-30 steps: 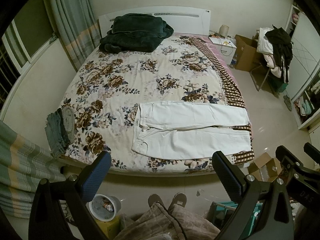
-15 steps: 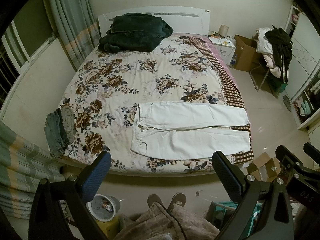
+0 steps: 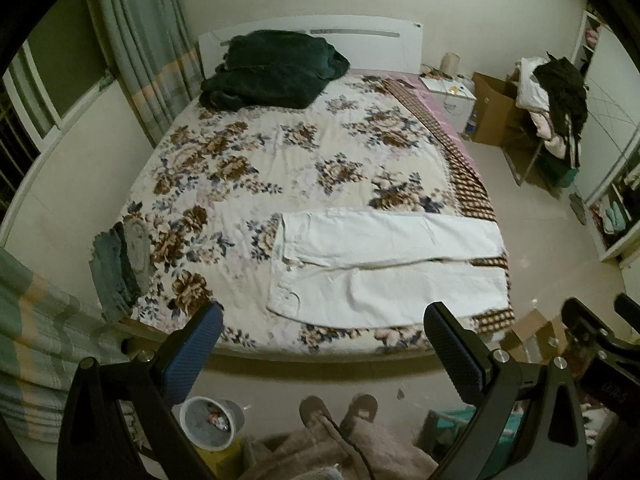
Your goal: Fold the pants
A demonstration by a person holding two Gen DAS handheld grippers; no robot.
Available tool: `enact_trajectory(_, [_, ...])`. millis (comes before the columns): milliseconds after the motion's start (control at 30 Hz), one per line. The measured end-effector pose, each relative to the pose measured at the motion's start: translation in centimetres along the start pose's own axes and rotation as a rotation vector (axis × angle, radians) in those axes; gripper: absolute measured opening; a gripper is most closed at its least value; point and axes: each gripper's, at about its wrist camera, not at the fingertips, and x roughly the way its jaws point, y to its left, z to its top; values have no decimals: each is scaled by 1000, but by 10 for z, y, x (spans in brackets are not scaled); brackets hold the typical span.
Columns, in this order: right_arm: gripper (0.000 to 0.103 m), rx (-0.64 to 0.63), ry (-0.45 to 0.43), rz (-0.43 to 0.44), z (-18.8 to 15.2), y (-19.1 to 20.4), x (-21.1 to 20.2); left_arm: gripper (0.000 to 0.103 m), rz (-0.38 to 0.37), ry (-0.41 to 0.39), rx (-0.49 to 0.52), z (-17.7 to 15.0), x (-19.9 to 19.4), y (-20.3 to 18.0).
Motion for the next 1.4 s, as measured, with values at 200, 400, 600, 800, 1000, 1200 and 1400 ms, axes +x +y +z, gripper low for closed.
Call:
enact_trajectory(200, [103, 100, -4, -25, 27, 0, 42, 103, 11, -32, -20, 21, 46, 13])
enact_trajectory(400, [103, 165, 5, -70, 67, -6, 105, 103, 35, -13, -33, 44, 100, 20])
enact_trajectory(600, [103, 214, 76, -102, 120, -29, 213, 103, 96, 47, -95, 81, 172, 15])
enact_trajectory(800, [103, 267, 184, -87, 172, -74, 357, 103, 193, 177, -221, 125, 286, 0])
enact_trajectory(1000, [103, 368, 288, -94, 225, -132, 528, 103, 278, 334, -415, 154, 414, -8])
enact_trajectory(1200, [103, 505, 371, -130, 254, -187, 673, 103, 302, 513, -569, 160, 546, -19])
enact_trajectory(1400, [103, 703, 482, -184, 248, -252, 804, 103, 316, 641, -676, 167, 658, -20])
